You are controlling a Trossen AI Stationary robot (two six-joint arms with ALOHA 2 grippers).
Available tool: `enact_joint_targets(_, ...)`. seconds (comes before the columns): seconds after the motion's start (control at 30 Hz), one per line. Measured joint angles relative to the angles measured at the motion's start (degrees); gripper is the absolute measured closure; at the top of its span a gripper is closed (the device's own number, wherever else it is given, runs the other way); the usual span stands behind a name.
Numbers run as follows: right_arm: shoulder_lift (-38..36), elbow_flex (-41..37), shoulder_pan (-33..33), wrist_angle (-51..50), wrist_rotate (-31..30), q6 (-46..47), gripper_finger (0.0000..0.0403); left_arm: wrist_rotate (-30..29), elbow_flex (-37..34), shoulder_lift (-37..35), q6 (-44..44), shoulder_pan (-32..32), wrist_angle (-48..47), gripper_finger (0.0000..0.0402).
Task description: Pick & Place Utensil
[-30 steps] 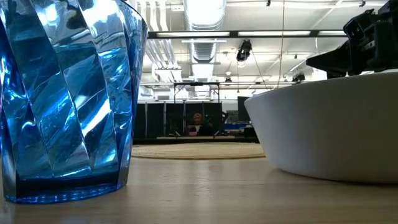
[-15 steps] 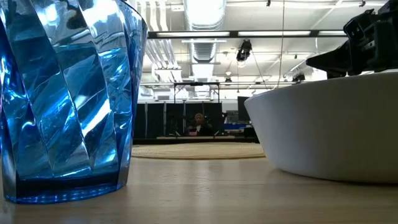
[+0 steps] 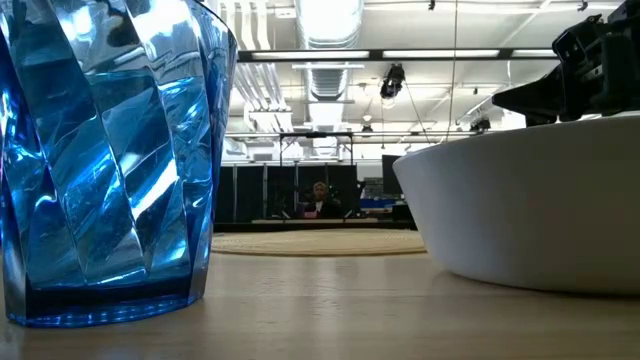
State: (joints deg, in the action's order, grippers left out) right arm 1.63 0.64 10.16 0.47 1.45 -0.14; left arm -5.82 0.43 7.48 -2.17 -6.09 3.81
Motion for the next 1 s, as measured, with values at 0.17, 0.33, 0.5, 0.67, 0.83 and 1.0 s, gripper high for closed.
enact_joint_targets(0.17,0.0,0.0,0.0,0.0,0.0,-3.3,0.0394,0.0,0.0,0.0,0.0,0.0,0.0,0.0399)
enact_joint_targets(0.33,0.0,0.0,0.0,0.0,0.0,-4.1,0.0394,0.0,0.0,0.0,0.0,0.0,0.0,0.0399)
enact_joint_targets(0.5,0.0,0.0,0.0,0.0,0.0,-3.2,0.0394,0.0,0.0,0.0,0.0,0.0,0.0,0.0399)
enact_joint_targets(0.67,0.0,0.0,0.0,0.0,0.0,-1.9,0.0394,0.0,0.0,0.0,0.0,0.0,0.0,0.0399)
enact_joint_targets(0.83,0.0,0.0,0.0,0.0,0.0,2.3,0.0394,0.0,0.0,0.0,0.0,0.0,0.0,0.0399)
enact_joint_targets(1.0,0.0,0.0,0.0,0.6,0.0,3.9,0.0394,0.0,0.0,0.0,0.0,0.0,0.0,0.0399)
